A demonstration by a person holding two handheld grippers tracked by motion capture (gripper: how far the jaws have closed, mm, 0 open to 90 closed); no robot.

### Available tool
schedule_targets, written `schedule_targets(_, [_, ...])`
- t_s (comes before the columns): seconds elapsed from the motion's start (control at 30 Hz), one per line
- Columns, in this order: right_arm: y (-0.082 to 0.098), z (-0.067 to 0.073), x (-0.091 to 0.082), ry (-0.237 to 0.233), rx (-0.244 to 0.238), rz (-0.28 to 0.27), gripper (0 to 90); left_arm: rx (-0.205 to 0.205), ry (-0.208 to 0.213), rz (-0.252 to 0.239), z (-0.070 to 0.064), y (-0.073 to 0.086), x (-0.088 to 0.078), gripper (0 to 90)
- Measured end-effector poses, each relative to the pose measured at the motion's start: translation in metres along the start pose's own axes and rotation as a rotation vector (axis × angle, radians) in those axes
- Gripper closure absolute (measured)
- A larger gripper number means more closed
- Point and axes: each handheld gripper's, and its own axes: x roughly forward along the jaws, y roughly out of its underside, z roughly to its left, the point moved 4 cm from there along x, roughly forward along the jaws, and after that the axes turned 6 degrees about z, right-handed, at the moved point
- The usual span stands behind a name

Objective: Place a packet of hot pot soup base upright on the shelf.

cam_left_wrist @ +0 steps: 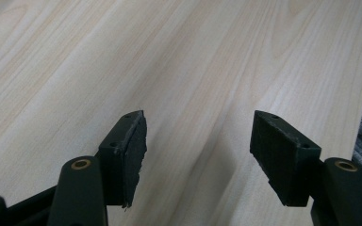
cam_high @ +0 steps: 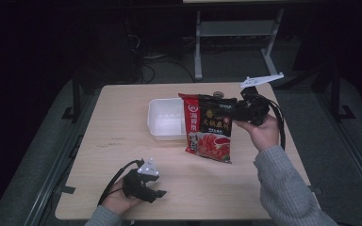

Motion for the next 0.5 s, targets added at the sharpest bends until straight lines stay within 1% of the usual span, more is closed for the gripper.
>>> schedule_targets(0.1, [-0.003, -0.004, 0.004, 0.003, 0.008, -0.005, 73.7, -0.006, 0.003, 0.001, 0.001, 0.0, 0.001, 36.4])
schedule_targets(0.23, [-0.01, -0.008, 0.01, 0.013, 0.018, -0.007, 73.6, 0.0, 0.002, 0.004, 0.0, 0.0, 0.001, 36.8])
schedule_targets(0.3, [-0.012, -0.009, 0.011, 0.016, 0.017, -0.008, 73.6, 0.001, 0.002, 0.004, 0.0, 0.0, 0.001, 36.9])
schedule_targets(0.33, [-0.016, -0.009, 0.013, 0.025, 0.014, -0.008, 73.6, 0.003, 0.003, 0.003, 0.0, 0.0, 0.001, 37.1])
schedule_targets(0.47, [-0.026, -0.009, 0.013, 0.036, 0.001, -0.009, 73.6, 0.003, 0.004, 0.002, 0.0, 0.001, 0.001, 37.1])
schedule_targets(0.5, [-0.026, -0.009, 0.013, 0.036, 0.001, -0.009, 73.6, 0.003, 0.004, 0.002, 0.0, 0.001, 0.001, 37.1])
